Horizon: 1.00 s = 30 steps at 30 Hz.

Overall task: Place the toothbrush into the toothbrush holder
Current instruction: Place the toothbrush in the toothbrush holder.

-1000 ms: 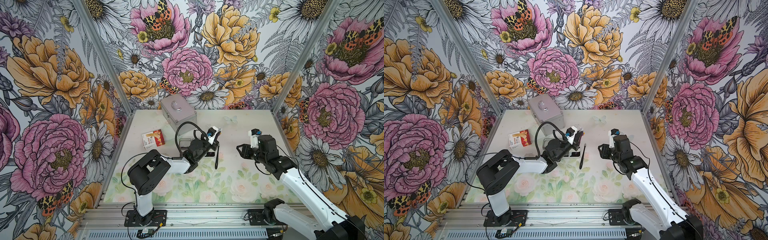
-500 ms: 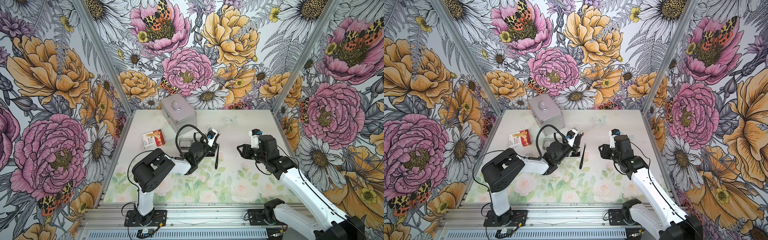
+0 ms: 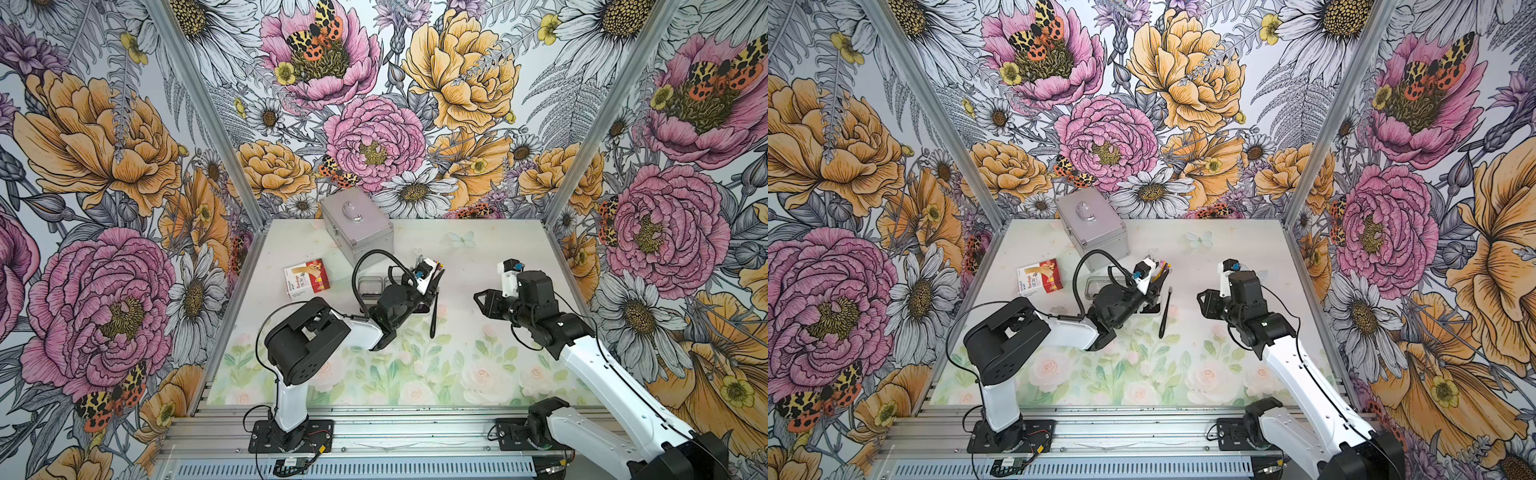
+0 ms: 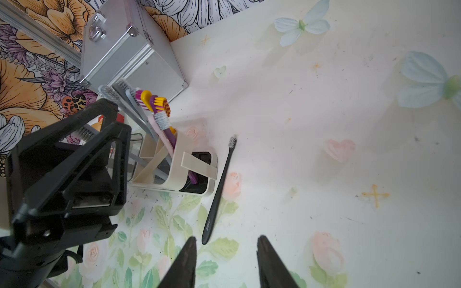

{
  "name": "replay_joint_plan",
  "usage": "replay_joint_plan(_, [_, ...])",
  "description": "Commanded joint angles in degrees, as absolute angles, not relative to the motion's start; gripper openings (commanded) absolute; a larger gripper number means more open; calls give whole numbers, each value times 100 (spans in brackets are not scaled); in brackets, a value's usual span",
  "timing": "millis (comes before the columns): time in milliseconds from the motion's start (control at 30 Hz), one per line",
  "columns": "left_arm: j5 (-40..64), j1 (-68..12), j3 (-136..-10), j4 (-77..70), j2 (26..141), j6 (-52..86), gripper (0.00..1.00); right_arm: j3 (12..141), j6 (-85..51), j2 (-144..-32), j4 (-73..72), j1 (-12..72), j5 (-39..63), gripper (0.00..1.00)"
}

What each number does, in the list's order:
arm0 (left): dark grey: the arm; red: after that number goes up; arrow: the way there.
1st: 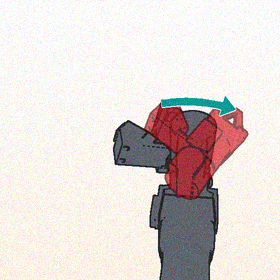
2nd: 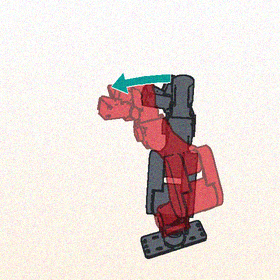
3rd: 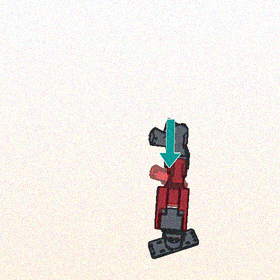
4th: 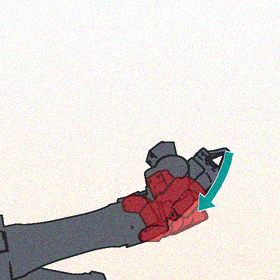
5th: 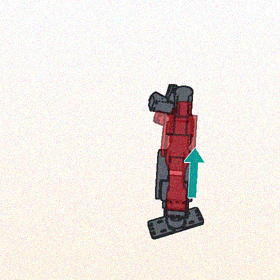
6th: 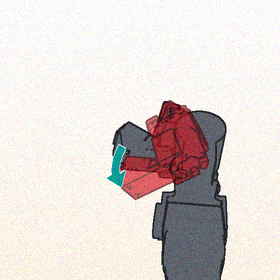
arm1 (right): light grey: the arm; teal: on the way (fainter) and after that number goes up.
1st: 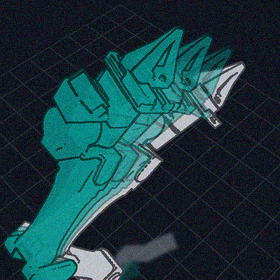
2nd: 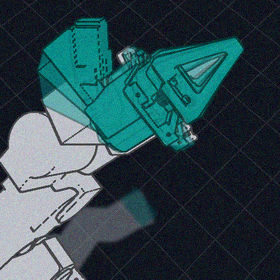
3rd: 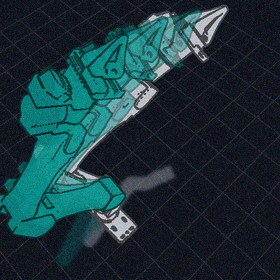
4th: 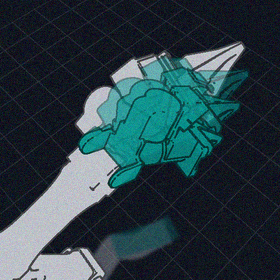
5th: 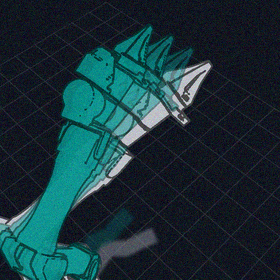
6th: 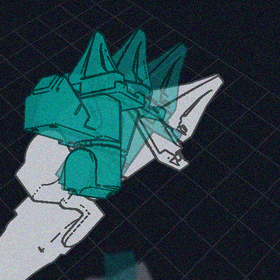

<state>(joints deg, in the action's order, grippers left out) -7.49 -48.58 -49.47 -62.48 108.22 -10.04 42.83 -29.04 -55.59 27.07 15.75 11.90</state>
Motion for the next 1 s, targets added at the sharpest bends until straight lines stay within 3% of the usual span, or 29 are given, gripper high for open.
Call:
replay_joint_plan(0, [-877,-4952,-4870,-6486,10784,-1214,42,4232,-2809,-5532,2680,1528,1208,42])
replay_joint_plan(333, [-856,-5341,-4860,-6328,10146,-1475,53,4376,-2672,-6023,2681,1507,1146,41])
replay_joint_plan(567, [-863,-5594,-4800,-5318,9306,-1169,60,4823,-2668,-6900,2673,1509,1427,41])
replay_joint_plan(967, [241,-5598,-4768,-1556,7609,-42,65,6215,-2525,-8949,2561,1704,1161,43])
